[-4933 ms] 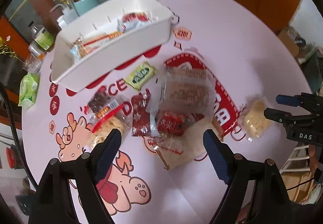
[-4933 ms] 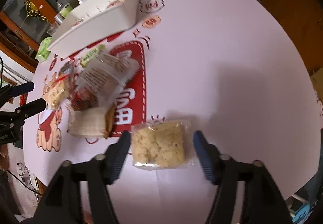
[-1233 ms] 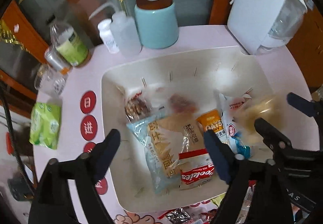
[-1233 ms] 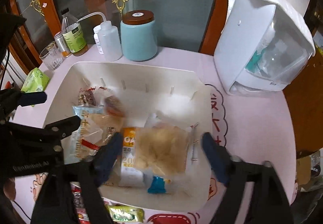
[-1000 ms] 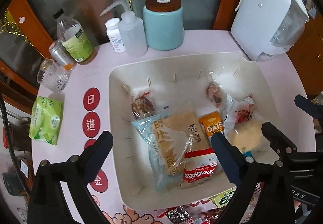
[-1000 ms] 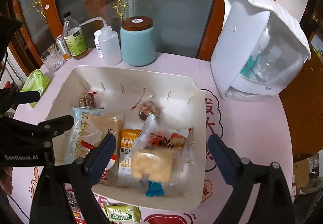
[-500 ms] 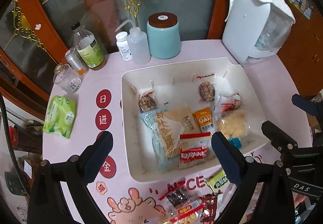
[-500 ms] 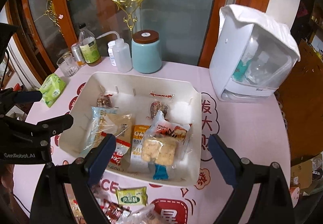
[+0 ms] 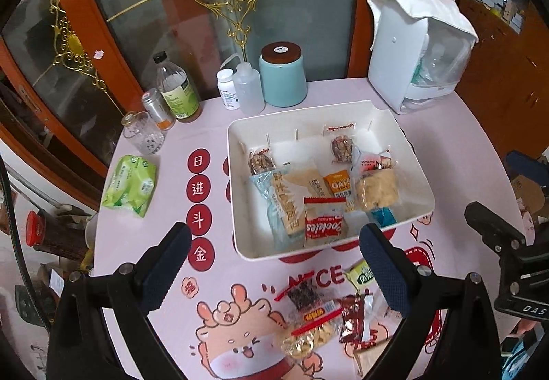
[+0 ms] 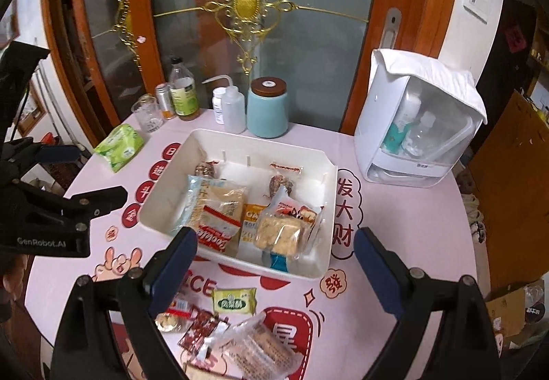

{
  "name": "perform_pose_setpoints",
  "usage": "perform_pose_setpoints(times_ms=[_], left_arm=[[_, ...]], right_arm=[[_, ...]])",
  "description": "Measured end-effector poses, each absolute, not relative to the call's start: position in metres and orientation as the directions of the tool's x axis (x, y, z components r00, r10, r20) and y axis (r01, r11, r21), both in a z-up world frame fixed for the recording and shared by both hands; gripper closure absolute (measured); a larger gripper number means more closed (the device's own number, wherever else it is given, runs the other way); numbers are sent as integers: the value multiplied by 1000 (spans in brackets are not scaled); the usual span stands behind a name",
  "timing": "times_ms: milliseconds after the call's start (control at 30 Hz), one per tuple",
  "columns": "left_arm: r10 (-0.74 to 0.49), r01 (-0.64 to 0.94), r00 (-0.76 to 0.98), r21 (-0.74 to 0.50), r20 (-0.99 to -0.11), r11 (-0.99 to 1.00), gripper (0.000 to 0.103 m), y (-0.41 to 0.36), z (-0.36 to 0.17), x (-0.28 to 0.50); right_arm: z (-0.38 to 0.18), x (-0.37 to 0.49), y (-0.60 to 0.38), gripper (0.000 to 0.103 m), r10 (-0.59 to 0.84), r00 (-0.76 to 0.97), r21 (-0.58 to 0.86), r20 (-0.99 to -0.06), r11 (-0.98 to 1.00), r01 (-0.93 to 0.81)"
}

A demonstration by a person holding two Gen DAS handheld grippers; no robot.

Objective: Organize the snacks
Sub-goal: 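Move both grippers back over the snacks left on the table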

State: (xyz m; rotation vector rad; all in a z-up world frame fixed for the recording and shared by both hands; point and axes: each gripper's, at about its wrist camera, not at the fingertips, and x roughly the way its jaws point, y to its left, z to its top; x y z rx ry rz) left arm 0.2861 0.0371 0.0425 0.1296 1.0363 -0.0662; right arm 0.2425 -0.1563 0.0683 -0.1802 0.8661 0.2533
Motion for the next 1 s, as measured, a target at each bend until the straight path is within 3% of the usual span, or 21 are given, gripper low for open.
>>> perform_pose_setpoints(times_ms=[433, 733, 1000], left_arm=[[-50, 166, 499, 39, -865, 985, 5, 25, 44, 216], [-95, 206, 473, 5, -876, 979, 5, 15, 24, 173], [-87, 236, 407, 12, -909, 972, 5, 17, -19, 152]], right_arm=[[57, 166, -161, 10, 213, 584, -55, -784, 912, -406], [32, 111, -152, 10, 214, 594, -146, -776, 854, -499], [-9, 84, -146, 10, 276, 512, -132, -814, 769, -625]])
